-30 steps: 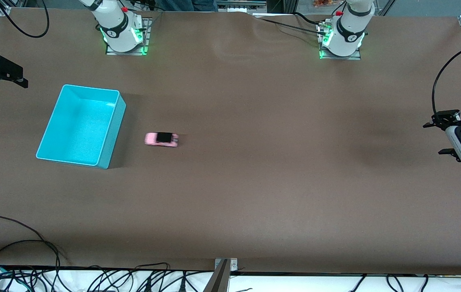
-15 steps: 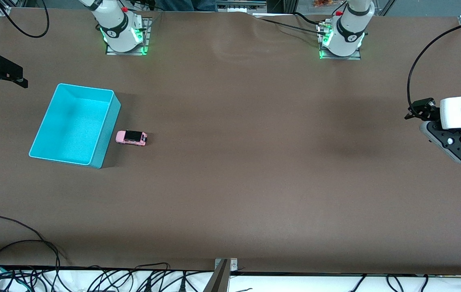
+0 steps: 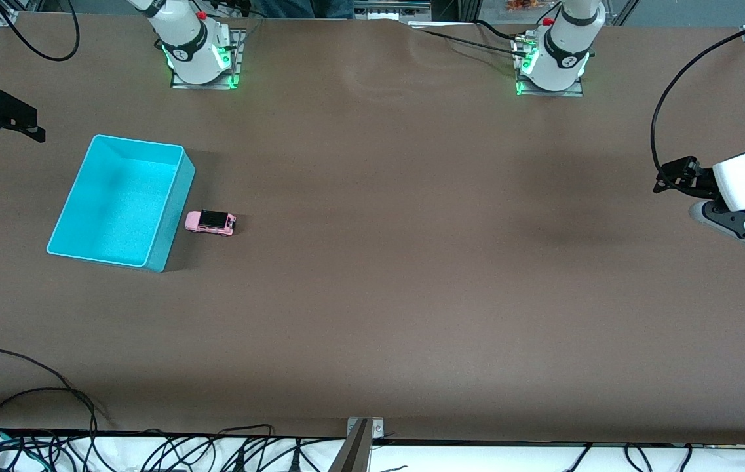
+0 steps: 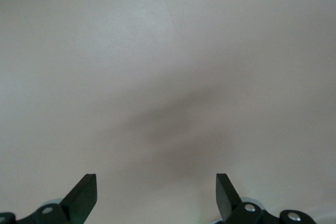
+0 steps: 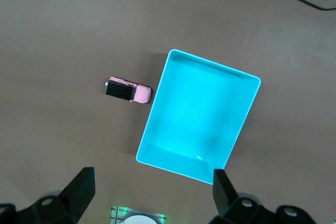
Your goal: Wind and store pink jeep toy
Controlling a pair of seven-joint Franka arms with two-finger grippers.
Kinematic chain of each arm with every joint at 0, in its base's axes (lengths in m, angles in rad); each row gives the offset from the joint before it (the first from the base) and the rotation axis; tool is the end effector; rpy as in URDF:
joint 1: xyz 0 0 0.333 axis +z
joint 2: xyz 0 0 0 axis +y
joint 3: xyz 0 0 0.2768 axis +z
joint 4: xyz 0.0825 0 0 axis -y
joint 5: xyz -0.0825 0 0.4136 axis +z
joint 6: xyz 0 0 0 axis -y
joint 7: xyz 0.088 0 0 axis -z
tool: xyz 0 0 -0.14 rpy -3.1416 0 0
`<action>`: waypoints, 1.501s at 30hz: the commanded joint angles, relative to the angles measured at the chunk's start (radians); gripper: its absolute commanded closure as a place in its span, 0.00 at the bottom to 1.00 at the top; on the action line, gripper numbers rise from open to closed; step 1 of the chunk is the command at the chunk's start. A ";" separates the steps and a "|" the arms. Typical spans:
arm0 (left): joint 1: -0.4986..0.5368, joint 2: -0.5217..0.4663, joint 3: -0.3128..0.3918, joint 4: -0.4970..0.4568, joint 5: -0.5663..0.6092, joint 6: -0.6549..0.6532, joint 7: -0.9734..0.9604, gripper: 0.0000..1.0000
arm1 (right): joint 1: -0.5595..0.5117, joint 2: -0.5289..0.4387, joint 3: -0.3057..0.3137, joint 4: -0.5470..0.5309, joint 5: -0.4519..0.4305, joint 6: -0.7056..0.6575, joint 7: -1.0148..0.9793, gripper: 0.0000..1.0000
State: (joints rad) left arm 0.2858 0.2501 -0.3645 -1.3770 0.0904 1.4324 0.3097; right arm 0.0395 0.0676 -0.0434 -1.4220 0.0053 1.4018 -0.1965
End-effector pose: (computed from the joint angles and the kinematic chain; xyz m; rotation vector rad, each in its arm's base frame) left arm 0.6233 -0.0146 0.4941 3.0537 -0.5896 -0.2771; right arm 0.5819 -0.0007 0.5722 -3.1130 -0.3017 0.1362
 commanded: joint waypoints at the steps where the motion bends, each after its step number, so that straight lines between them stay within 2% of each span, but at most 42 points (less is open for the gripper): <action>1: -0.092 -0.069 0.065 -0.045 0.012 -0.012 -0.089 0.00 | 0.039 0.024 0.014 0.015 0.004 0.003 0.012 0.00; 8: -0.243 -0.124 0.268 -0.086 -0.053 0.014 -0.092 0.00 | 0.128 0.064 0.016 0.015 -0.001 0.025 0.029 0.00; 12: -0.307 -0.175 0.351 -0.167 -0.089 0.058 -0.096 0.00 | 0.132 0.069 0.017 0.015 0.012 0.043 0.104 0.00; 15: -0.309 -0.239 0.360 -0.255 -0.089 0.137 -0.095 0.00 | 0.137 0.081 0.017 0.014 0.015 0.052 0.114 0.00; 18: -0.306 -0.284 0.360 -0.304 -0.090 0.152 -0.089 0.00 | 0.158 0.086 0.017 0.014 0.012 0.065 0.114 0.00; 28: -0.300 -0.256 0.360 -0.238 -0.089 0.131 -0.098 0.00 | 0.185 0.124 0.014 0.006 0.016 0.068 0.117 0.00; 34: -0.301 -0.256 0.354 -0.237 -0.080 0.126 -0.098 0.00 | 0.175 0.162 0.008 0.009 0.015 0.069 0.117 0.00; 45: -0.300 -0.255 0.357 -0.235 -0.078 0.120 -0.096 0.00 | 0.184 0.172 0.010 0.011 0.015 0.091 0.152 0.00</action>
State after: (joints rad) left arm -0.0067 -0.0031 -0.0167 -1.6162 0.0213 1.5530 0.2217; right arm 0.2214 0.2413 -0.0312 -1.4258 0.0055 1.4954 -0.0645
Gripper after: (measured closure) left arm 0.000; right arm 0.000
